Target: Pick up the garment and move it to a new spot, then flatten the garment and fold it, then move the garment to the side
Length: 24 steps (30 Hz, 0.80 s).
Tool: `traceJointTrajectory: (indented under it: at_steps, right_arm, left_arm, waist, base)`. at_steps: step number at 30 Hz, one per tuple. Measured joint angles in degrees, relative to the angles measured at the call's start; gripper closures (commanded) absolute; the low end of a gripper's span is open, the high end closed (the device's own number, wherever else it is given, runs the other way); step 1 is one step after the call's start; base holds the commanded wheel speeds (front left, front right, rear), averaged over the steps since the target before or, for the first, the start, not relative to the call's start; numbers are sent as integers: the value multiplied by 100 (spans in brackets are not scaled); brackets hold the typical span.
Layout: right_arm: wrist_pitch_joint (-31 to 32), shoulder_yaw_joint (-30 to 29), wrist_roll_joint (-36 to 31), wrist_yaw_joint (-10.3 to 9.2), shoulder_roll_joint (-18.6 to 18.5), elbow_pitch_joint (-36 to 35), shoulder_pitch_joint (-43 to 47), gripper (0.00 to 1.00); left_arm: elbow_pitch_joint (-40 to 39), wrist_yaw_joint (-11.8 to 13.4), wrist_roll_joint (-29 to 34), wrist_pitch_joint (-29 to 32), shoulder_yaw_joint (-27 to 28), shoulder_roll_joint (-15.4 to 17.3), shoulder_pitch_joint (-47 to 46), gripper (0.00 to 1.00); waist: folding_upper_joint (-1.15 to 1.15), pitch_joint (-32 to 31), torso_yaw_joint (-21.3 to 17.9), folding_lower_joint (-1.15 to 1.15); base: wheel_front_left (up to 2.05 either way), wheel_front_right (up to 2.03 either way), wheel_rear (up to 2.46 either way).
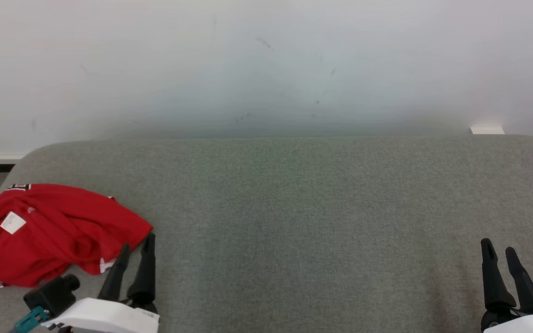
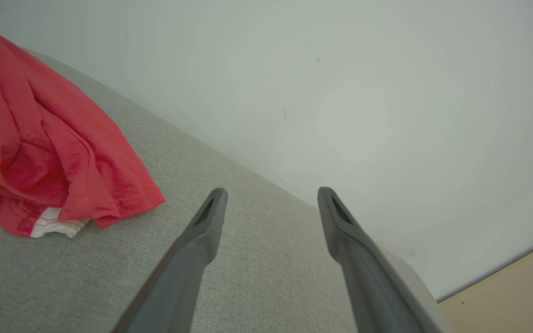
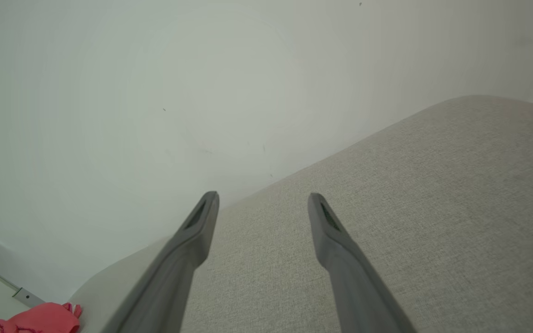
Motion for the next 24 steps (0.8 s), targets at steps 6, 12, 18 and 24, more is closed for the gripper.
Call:
traceJointTrajectory:
  at_steps: [6,12,18,24]
  right_arm:
    - [-13,26,-446,0,-10,-40,30,0]
    - [-12,29,-858,0,-12,-96,83,0]
    - [-4,33,-1222,0,-7,-125,113,0]
    - [-4,47,-1561,0,-1,-147,141,0]
  left_arm:
    - [-5,124,522,-99,-130,88,-1,0]
    - [-8,270,939,-208,-240,168,-2,0]
    - [-5,398,1300,-302,-335,245,-1,0]
    - [31,452,1585,-388,-389,276,-1,0]
  waist:
    - [0,6,-10,0]
    - [0,8,-19,0]
    - [0,5,-25,0]
    - [0,6,-30,0]
  base:
    - [0,0,0]
    - [0,0,0]
    - [0,0,0]
    - [0,0,0]
